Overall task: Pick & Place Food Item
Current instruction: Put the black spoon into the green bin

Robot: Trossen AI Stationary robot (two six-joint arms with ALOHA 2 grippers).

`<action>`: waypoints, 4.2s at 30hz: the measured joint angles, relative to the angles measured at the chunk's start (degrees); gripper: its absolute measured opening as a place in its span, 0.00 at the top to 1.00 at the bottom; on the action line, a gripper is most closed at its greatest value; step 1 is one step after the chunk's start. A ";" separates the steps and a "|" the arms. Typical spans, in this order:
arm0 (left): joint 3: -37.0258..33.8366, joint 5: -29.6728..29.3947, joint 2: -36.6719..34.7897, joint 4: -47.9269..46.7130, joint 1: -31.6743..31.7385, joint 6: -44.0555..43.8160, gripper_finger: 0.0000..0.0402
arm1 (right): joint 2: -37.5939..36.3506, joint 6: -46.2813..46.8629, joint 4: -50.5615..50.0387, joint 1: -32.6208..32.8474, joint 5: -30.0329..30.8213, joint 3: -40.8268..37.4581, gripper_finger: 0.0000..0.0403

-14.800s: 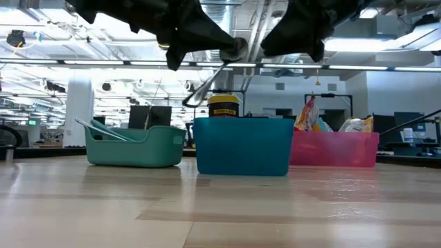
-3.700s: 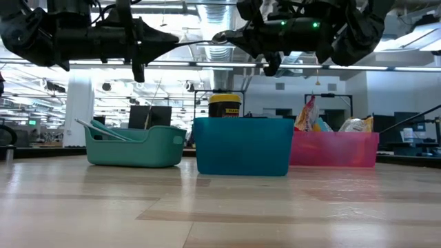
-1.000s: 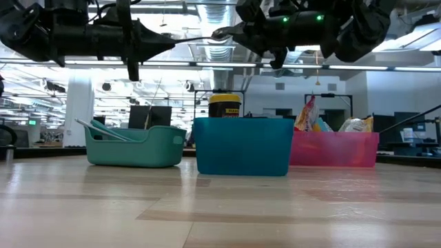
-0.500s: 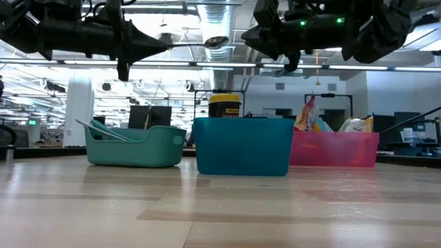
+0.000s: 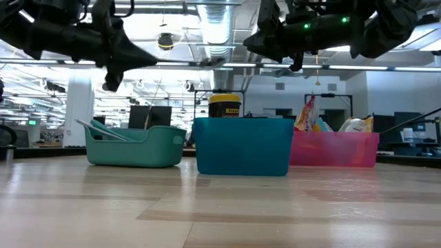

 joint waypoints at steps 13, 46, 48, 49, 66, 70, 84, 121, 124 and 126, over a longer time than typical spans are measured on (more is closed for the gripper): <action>0.00 11.71 -3.03 -14.34 3.68 -7.97 1.00 | 0.00 0.00 -1.86 0.00 -0.02 0.00 0.80; -0.02 21.43 -11.26 -37.16 6.60 -16.94 1.00 | 0.04 0.66 -3.76 0.00 -0.04 0.04 0.80; -0.02 21.47 -11.52 -38.60 6.60 -17.88 1.00 | 0.04 0.66 -3.76 0.00 -0.04 0.04 0.80; -0.02 21.48 -11.61 -39.60 6.60 -18.10 1.00 | 0.04 0.66 -3.76 0.00 -0.04 0.04 0.80; -0.02 21.68 -11.57 -42.94 6.58 -21.28 0.99 | 0.04 0.92 -3.72 -0.04 -0.04 0.04 0.80; -0.02 22.03 -11.57 -42.92 6.58 -21.50 0.98 | 0.04 0.92 -3.72 -0.04 -0.04 0.04 0.80; -0.02 23.25 -11.57 -42.88 6.58 -21.50 0.84 | 0.04 1.09 -3.72 -0.04 -0.04 0.04 0.80; -0.02 29.51 -11.56 -43.99 6.58 -21.47 0.56 | 0.04 1.54 -3.72 -0.04 -0.04 0.04 0.80; 0.00 30.67 -11.57 -43.99 6.58 -21.50 0.53 | 0.04 1.53 -3.72 -0.04 -0.04 0.04 0.80; 0.00 32.64 -11.54 -44.01 6.58 -21.50 0.52 | 0.04 1.55 -3.72 -0.04 -0.04 0.04 0.80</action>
